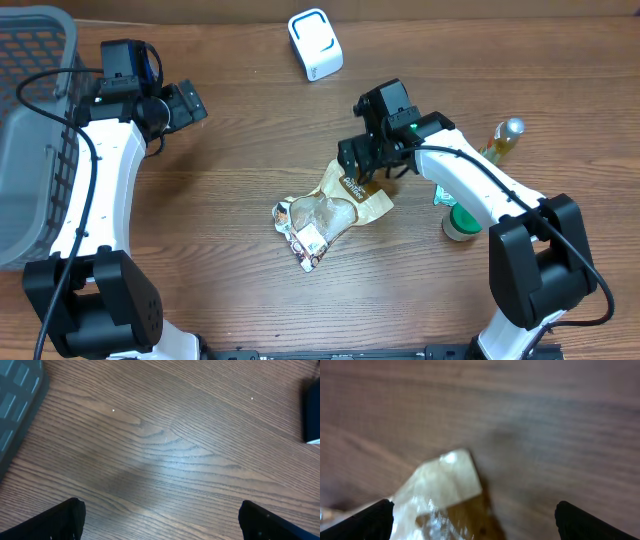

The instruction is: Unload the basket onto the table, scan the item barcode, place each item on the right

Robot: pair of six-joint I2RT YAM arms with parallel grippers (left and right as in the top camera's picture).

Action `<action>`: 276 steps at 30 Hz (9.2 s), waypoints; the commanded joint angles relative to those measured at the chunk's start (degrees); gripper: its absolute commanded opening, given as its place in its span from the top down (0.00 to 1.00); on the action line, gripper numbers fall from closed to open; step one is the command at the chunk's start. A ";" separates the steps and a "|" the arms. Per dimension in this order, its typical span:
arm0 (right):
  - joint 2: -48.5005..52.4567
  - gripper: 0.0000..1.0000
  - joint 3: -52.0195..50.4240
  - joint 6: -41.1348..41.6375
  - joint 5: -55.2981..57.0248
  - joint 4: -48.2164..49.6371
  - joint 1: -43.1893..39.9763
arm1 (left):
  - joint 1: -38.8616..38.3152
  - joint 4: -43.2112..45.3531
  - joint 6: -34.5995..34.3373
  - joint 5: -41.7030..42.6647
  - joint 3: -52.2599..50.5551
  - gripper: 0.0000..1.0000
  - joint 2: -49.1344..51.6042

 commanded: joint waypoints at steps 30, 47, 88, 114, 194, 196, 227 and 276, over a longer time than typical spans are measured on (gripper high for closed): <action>-0.33 0.00 -0.20 1.66 6.29 7.91 0.22 | -0.20 0.13 0.28 -0.61 0.90 0.01 -0.68; -0.33 0.00 -0.20 1.66 6.29 7.91 0.22 | -0.22 -0.28 0.31 -0.61 0.90 0.00 -34.16; -0.33 0.00 -0.20 1.66 6.29 7.91 0.22 | -1.31 15.78 1.88 -5.49 -36.41 0.00 -86.38; -0.33 0.00 -0.20 1.66 6.29 7.91 0.22 | -3.15 67.91 5.68 1.66 -65.37 0.00 -98.79; -0.33 0.00 -0.20 1.66 6.29 7.89 0.24 | -3.15 41.07 18.36 -6.56 -84.28 0.00 -98.75; -1.01 0.00 -0.22 1.66 6.29 7.74 0.24 | -3.15 41.07 18.36 -6.56 -84.28 0.00 -98.75; -66.10 0.00 -10.25 1.66 11.26 -5.03 -18.78 | -3.15 41.07 18.34 -6.56 -84.28 0.01 -98.75; -107.06 0.00 -73.96 1.68 1.07 64.28 -23.26 | -3.15 41.07 18.36 -6.56 -84.28 0.01 -98.75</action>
